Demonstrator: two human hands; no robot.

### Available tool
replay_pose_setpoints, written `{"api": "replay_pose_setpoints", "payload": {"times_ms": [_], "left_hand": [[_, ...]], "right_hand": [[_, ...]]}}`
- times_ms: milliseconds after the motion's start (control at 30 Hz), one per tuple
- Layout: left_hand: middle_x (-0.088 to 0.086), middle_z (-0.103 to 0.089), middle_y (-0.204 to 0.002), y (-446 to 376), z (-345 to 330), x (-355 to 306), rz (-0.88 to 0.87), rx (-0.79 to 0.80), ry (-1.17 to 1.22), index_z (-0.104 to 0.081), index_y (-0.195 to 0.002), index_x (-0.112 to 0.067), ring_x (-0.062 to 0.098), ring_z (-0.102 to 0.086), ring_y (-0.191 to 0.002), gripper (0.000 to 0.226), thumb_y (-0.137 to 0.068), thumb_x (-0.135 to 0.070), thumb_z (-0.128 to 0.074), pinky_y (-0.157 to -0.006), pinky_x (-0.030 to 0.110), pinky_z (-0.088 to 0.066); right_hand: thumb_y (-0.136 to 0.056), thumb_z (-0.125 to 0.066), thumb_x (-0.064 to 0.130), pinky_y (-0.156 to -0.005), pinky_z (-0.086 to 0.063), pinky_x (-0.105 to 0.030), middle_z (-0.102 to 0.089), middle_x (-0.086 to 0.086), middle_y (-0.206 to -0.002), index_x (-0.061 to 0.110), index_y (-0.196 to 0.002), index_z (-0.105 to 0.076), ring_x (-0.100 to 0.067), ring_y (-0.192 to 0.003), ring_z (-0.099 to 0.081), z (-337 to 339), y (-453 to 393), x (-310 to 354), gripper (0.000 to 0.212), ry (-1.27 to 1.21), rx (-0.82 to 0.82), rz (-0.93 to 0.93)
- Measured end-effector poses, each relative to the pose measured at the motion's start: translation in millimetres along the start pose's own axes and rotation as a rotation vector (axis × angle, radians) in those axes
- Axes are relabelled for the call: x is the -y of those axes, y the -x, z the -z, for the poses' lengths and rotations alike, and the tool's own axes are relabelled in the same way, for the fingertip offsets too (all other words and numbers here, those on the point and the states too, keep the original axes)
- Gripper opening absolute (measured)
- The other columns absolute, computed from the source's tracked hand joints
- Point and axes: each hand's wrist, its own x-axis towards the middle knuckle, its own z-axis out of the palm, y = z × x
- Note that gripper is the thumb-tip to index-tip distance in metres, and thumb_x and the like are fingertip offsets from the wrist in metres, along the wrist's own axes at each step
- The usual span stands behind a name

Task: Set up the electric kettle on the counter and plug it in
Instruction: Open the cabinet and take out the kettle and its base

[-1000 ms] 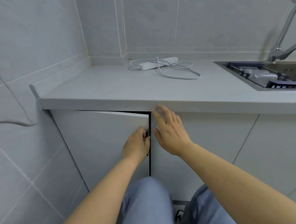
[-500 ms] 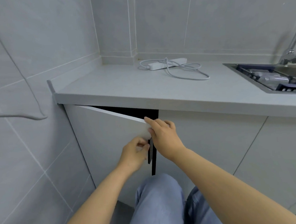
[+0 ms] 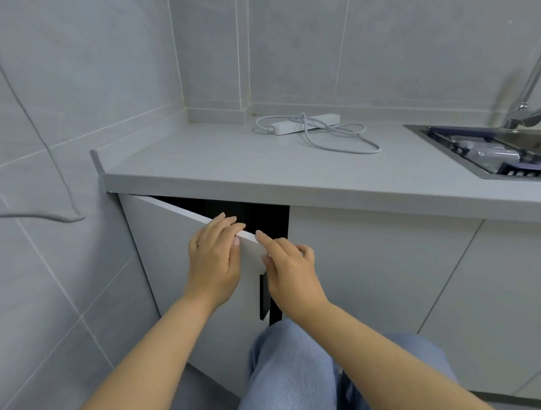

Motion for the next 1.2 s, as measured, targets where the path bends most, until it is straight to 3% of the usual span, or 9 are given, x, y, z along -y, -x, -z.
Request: {"api": "replay_pose_setpoints", "payload": {"times_ms": [133,300,400,600,767,867,1000,1200], "left_hand": [[-0.003,-0.061,-0.126,8.0,13.8,3.3,-0.022,-0.044,0.029,-0.065,-0.116,-0.016,0.012,-0.044,-0.129,0.045,-0.097,-0.029,-0.026,-0.108,0.032,-0.02],[-0.008,-0.067,-0.094,-4.5,30.4,1.2,0.081,-0.066,0.039,-0.065,-0.1,-0.019,0.013,-0.059,-0.095,0.024,-0.092,-0.026,-0.043,-0.089,0.024,-0.024],[-0.011,-0.066,-0.081,-18.5,39.5,1.4,0.136,-0.048,0.032,-0.06,-0.105,-0.019,0.013,-0.061,-0.086,0.016,-0.09,-0.016,-0.054,-0.095,0.037,-0.039],[0.0,-0.056,-0.123,-22.0,50.1,8.8,0.292,-0.079,-0.261,-0.066,-0.109,-0.018,0.021,-0.047,-0.119,0.031,-0.087,-0.038,-0.056,-0.097,0.039,-0.034],[0.0,-0.068,-0.102,-14.6,61.0,19.7,0.218,-0.069,-0.361,-0.07,-0.099,-0.015,0.019,-0.062,-0.091,0.033,-0.091,-0.039,-0.049,-0.088,0.037,-0.038],[0.0,-0.067,-0.091,-20.9,76.7,20.1,0.237,-0.036,-0.41,-0.067,-0.092,-0.014,0.018,-0.055,-0.071,0.026,-0.09,-0.033,-0.049,-0.077,0.032,-0.04],[0.004,-0.064,-0.095,-25.3,92.5,22.8,0.303,0.009,-0.448,-0.063,-0.099,-0.012,0.023,-0.058,-0.076,0.021,-0.089,-0.026,-0.051,-0.063,0.029,-0.035],[0.007,-0.062,-0.1,-20.2,104.0,33.3,0.318,0.084,-0.448,-0.07,-0.09,-0.008,0.024,-0.061,-0.08,0.028,-0.09,-0.026,-0.049,-0.06,0.029,-0.039]], "right_hand": [[-0.091,-0.043,0.013,-0.091,-0.034,-0.032,-0.062,0.005,-0.09,0.016,-0.129,-0.051,-0.013,-0.081,-0.058,-0.9,9.8,8.2,0.038,0.035,-0.043,0.093],[-0.093,-0.047,0.016,-0.093,-0.041,-0.036,-0.06,0.006,-0.087,0.016,-0.125,-0.05,-0.01,-0.081,-0.055,2.6,15.1,7.7,0.032,0.044,-0.042,0.237],[-0.089,-0.057,0.015,-0.094,-0.041,-0.034,-0.059,0.008,-0.083,0.017,-0.124,-0.049,-0.009,-0.079,-0.054,5.5,11.9,5.4,0.036,0.062,-0.026,0.299],[-0.093,-0.048,0.023,-0.089,-0.031,-0.03,-0.061,0.006,-0.088,0.016,-0.123,-0.05,-0.012,-0.08,-0.054,8.7,5.0,6.0,0.031,0.046,0.029,0.355],[-0.092,-0.052,0.024,-0.088,-0.03,-0.03,-0.059,0.006,-0.087,0.013,-0.12,-0.055,-0.011,-0.081,-0.053,8.7,7.9,14.4,0.03,0.015,0.066,0.413],[-0.092,-0.055,0.024,-0.088,-0.032,-0.031,-0.059,0.005,-0.088,0.014,-0.119,-0.054,-0.012,-0.082,-0.054,5.8,11.3,24.5,0.029,-0.012,0.061,0.473],[-0.092,-0.06,0.024,-0.086,-0.035,-0.033,-0.06,0.005,-0.091,0.015,-0.121,-0.054,-0.012,-0.085,-0.055,-0.1,17.4,40.4,0.03,-0.096,0.079,0.502],[-0.095,-0.056,0.022,-0.079,-0.043,-0.034,-0.061,0.0,-0.098,0.012,-0.125,-0.052,-0.016,-0.091,-0.053,-3.4,16.1,56.8,0.032,-0.246,0.171,0.557]]}}
